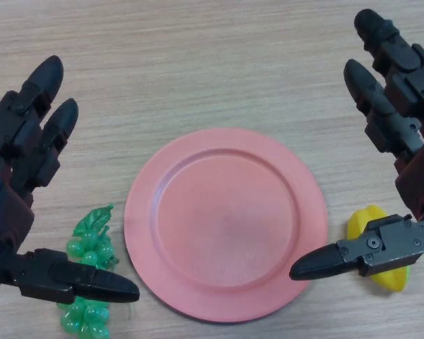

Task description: Pick up the green grapes and place it on the plate

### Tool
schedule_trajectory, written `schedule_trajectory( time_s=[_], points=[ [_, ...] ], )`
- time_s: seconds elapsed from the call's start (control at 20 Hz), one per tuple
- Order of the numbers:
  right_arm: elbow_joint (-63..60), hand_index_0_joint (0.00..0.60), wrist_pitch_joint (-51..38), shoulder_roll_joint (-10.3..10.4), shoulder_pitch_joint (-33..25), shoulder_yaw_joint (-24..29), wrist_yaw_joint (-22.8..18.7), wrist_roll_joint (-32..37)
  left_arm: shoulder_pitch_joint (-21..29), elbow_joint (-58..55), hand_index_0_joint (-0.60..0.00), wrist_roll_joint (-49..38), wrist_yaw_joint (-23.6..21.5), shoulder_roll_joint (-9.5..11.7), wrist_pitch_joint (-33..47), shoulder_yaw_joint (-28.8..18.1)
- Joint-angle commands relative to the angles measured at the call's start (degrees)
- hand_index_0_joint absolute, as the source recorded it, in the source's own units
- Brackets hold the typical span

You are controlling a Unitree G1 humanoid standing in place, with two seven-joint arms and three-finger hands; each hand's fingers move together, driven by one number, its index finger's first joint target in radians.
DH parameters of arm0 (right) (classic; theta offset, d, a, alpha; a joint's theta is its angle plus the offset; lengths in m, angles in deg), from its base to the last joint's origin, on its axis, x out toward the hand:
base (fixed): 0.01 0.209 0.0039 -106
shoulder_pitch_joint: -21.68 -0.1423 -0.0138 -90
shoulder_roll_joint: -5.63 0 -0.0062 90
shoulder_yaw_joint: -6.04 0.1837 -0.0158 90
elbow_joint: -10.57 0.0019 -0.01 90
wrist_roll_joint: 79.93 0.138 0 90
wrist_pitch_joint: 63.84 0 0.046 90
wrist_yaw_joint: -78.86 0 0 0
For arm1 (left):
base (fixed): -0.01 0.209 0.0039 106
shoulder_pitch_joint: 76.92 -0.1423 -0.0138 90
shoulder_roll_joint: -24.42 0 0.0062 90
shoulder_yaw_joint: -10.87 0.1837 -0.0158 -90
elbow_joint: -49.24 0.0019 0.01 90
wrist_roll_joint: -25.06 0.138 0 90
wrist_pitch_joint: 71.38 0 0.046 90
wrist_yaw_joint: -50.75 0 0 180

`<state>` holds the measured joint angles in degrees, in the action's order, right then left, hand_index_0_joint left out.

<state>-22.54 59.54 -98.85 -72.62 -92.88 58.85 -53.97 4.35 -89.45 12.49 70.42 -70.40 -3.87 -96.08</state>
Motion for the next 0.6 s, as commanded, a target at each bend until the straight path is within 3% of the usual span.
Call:
schedule_trajectory(
  time_s=[0.05, 0.25, 0.4, 0.6],
  points=[
    [3.11, 0.0, -8.88, -3.56, -1.71, 1.97, -3.65, -0.81, 0.76, -3.21, 0.0, -1.33, 0.12, 1.3, 9.15, -4.24],
    [3.11, 0.0, -10.68, -6.64, -2.42, 0.94, -6.85, 1.28, -0.45, -3.04, 0.0, -0.41, 0.71, 0.72, 10.5, -3.77],
    [3.11, 0.0, -10.19, -6.21, -2.62, 0.55, -6.81, 1.06, -2.41, -1.92, 0.0, 0.4, 1.23, -0.09, 13.55, -3.4],
    [3.11, 0.0, -9.58, -4.83, -2.56, 0.71, -5.88, 0.57, -8.09, 5.51, 0.0, 7.33, 1.75, -0.28, 26.8, -3.32]
  ],
)
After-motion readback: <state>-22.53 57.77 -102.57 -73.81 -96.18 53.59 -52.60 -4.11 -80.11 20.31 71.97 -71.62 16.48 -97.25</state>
